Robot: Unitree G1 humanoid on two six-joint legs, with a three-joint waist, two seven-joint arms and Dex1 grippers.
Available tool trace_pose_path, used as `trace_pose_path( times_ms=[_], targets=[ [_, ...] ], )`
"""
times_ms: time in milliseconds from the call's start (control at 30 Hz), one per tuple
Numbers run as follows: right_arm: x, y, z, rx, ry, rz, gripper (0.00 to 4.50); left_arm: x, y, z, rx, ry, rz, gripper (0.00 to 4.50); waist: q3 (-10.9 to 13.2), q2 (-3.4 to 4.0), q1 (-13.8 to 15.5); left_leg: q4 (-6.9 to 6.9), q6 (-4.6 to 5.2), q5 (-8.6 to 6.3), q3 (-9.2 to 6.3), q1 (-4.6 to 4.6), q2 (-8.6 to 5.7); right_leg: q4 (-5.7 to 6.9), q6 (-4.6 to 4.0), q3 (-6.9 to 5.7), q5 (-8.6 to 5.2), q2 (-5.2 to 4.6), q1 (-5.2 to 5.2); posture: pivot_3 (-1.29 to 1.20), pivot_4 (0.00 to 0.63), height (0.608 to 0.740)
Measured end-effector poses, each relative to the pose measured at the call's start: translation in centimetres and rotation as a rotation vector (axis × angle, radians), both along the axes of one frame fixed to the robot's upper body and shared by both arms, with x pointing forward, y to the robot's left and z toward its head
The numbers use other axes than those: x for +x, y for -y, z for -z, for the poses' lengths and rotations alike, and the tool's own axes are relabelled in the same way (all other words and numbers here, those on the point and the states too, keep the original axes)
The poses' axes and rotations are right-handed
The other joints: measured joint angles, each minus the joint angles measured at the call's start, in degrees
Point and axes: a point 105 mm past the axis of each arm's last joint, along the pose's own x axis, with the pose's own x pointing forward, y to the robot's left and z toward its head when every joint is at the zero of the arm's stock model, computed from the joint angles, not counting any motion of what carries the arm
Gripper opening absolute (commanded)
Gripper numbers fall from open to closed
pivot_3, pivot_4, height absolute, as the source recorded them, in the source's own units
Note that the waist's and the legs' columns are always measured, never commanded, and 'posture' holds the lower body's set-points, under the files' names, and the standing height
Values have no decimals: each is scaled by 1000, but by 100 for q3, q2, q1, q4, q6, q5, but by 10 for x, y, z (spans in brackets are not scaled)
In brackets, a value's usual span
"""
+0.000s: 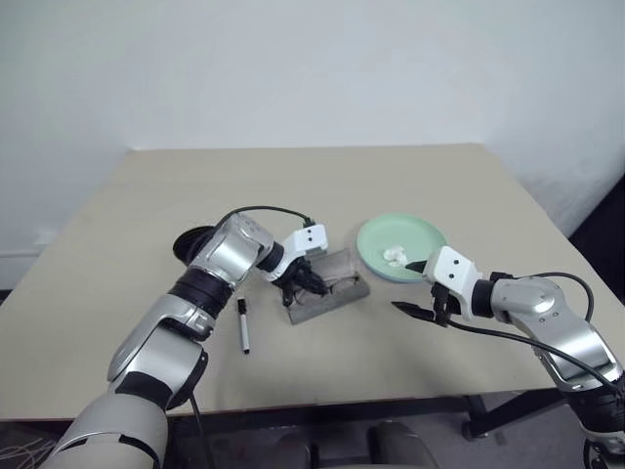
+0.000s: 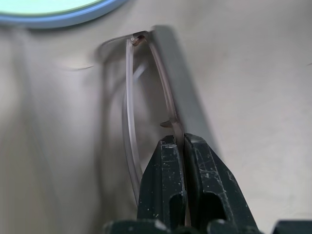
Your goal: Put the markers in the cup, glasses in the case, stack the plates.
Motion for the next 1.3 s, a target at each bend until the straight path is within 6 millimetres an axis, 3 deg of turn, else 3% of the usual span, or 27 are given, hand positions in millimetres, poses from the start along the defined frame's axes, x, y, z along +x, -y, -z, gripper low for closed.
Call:
trace_pose_path(
  times_ms=[400,500,667,867,1100,1200,1267,1300],
  targets=[
    [0,0,0,1,-1,0,3996,-9,2,4,-26,-30,-14,56,-4,2,1,0,0,0,0,11,1,2,0,0,0,0,10,0,0,740],
    [0,-1,0,1,-1,-1,3996,-8,2,5,-23,-9,-8,674,-4,2,-1,0,0,0,0,15,1,1,0,0,0,0,15,0,0,740],
    [0,-2,-1,2,4,-5,3996,-6,1,6,-24,8,-7,2266,-4,2,-5,0,0,0,1,19,2,2,0,0,0,0,18,0,0,740],
    [1,-4,-1,8,5,-9,3996,-4,0,7,-30,-20,-26,2266,-3,0,-3,4,0,0,-1,10,3,2,0,0,0,5,10,0,0,740],
    [1,-8,-2,14,10,-18,3996,25,0,-33,-101,115,-74,2266,-3,0,0,4,0,0,-3,7,1,-2,1,0,1,4,10,0,0,740],
    [2,-8,-2,16,11,-18,3996,33,4,-49,-160,154,-81,1687,-3,0,0,4,0,0,-4,6,1,-3,2,0,2,3,9,0,0,740],
    [2,-9,-2,18,10,-20,3996,40,6,-58,-181,188,-96,1072,-2,-1,0,4,0,0,-4,6,0,-3,2,0,2,3,9,0,0,740],
    [1,-9,-2,18,9,-21,3996,46,5,-62,-176,213,-111,1072,-2,-1,0,4,0,0,-3,6,0,-2,3,0,2,3,9,0,0,740]
  ],
)
